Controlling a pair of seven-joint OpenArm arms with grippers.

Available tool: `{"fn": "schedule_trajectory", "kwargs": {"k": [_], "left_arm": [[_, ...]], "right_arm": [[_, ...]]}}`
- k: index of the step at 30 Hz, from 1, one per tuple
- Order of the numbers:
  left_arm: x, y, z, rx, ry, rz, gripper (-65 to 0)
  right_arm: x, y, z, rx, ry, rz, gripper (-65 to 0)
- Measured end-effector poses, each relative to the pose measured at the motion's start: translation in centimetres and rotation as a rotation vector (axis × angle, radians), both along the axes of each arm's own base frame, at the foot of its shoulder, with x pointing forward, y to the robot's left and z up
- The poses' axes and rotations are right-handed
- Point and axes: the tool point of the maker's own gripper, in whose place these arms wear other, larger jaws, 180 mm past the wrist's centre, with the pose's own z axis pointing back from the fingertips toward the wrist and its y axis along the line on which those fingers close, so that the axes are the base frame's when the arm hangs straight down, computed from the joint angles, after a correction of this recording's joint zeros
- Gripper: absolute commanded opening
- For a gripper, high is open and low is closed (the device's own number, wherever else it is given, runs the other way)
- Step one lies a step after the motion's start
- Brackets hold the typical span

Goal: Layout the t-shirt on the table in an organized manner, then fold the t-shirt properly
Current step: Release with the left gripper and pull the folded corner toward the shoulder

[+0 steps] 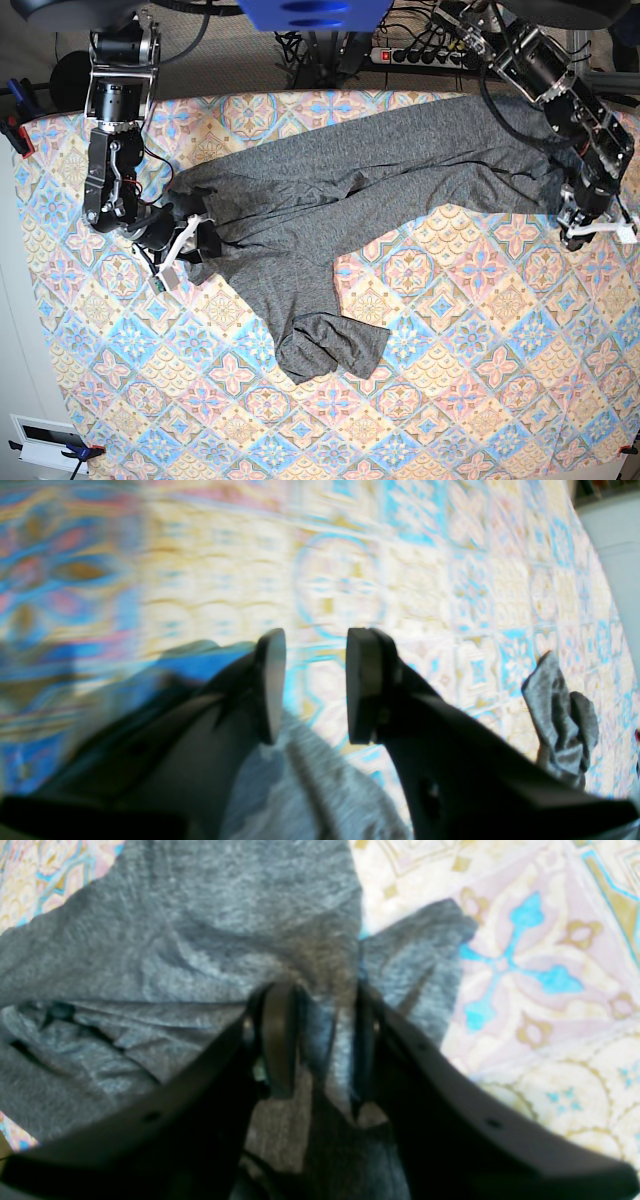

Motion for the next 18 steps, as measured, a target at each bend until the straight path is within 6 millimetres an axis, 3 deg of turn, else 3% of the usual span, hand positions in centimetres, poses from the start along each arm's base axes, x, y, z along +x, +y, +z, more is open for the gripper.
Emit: {"fn": "schedule_trajectory", "kwargs": {"k": [7, 18], "left_arm": [[-2.2, -0.1, -5.7, -0.099, 0.146, 0.026, -45.1], [-2.5, 0.9, -6.1, -0.104, 0.149, 0.037, -45.1]], "right_arm": [[0.0, 0.0, 0.0, 0.001, -0.001, 0.0, -47.1], [0.0, 0.1, 0.0, 0.001, -0.001, 0.002, -47.1]]}}
